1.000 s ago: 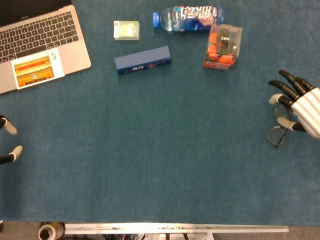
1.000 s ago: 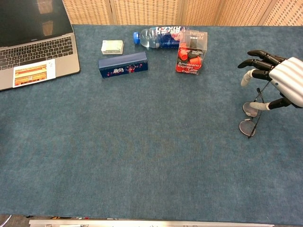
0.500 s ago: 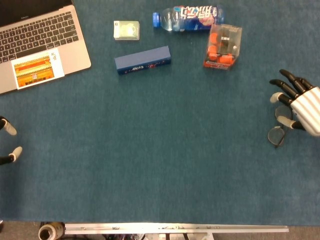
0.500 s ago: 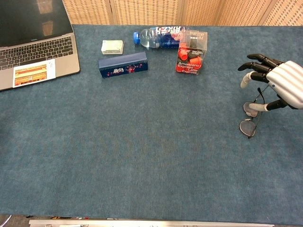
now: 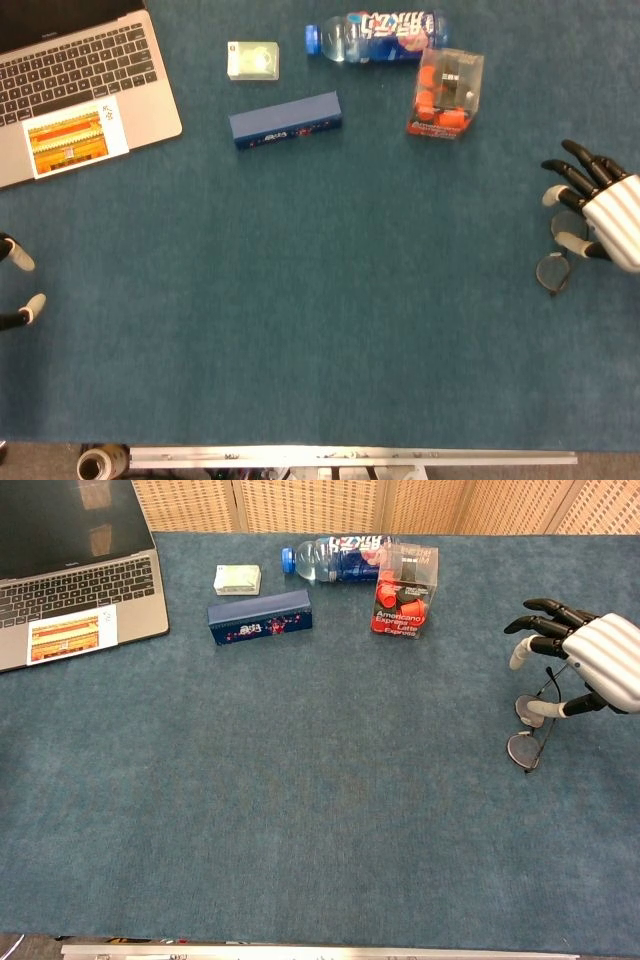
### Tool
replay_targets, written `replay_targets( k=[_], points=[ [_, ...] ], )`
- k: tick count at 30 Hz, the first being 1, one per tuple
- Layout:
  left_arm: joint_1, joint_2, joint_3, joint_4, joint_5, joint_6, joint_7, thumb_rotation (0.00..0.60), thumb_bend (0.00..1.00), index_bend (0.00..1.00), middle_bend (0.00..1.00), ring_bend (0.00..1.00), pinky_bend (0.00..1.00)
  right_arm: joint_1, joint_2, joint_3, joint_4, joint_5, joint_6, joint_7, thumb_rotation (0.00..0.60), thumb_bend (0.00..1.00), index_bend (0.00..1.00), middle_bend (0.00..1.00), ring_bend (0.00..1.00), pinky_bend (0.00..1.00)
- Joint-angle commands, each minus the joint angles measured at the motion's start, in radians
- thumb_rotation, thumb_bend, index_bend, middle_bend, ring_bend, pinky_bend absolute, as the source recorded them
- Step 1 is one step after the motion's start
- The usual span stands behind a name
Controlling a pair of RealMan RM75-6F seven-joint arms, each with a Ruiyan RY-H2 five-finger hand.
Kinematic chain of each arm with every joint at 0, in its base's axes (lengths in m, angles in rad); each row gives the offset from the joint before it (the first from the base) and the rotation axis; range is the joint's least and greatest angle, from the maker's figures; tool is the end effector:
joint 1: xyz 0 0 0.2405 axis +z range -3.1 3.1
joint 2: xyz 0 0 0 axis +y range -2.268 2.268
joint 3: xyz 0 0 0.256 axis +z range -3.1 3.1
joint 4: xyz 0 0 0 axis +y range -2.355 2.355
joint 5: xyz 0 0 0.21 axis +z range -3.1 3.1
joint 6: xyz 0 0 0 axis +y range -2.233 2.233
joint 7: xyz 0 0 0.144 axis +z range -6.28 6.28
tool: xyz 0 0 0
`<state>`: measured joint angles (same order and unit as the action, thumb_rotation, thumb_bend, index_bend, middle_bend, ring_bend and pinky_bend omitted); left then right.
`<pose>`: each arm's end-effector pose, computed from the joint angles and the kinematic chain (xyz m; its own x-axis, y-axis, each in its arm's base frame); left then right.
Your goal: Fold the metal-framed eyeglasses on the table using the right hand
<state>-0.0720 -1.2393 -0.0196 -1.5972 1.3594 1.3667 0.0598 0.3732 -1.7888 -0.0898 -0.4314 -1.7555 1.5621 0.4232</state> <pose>-0.3301 0.1667 0.1072 0.3231 0.1684 0.9313 0.9289 0.1317 -0.3461 -0.3243 -0.2676 0.0244 0.5064 0.0374 0.8615 -0.7256 -0.5214 0.4491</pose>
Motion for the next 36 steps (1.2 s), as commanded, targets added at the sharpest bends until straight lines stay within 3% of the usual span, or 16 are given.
replay_targets(
  k=[1, 15, 36],
  points=[
    [-0.001, 0.0, -0.001, 0.0, -0.002, -0.002, 0.0, 0.6, 0.16, 0.49, 0.36, 0.24, 0.51, -0.003, -0.021, -0.002, 0.036, 0.004, 0.005, 0.027, 0.6, 0.1, 0.46, 0.25, 0.09, 0.3],
    [-0.003, -0.001, 0.0, -0.001, -0.006, -0.008, 0.004, 0.6, 0.16, 0.49, 0.36, 0.24, 0.51, -0.005, -0.054, -0.003, 0.101, 0.02, 0.018, 0.065, 0.6, 0.12, 0.45, 0.25, 0.09, 0.3],
    [-0.01, 0.004, -0.004, -0.016, 0.001, -0.004, 0.017, 0.6, 0.16, 0.49, 0.36, 0.24, 0.51, 0.009, -0.014, 0.018, 0.038, 0.034, 0.107, 0.053, 0.6, 0.12, 0.45, 0.25, 0.09, 0.3]
  ],
)
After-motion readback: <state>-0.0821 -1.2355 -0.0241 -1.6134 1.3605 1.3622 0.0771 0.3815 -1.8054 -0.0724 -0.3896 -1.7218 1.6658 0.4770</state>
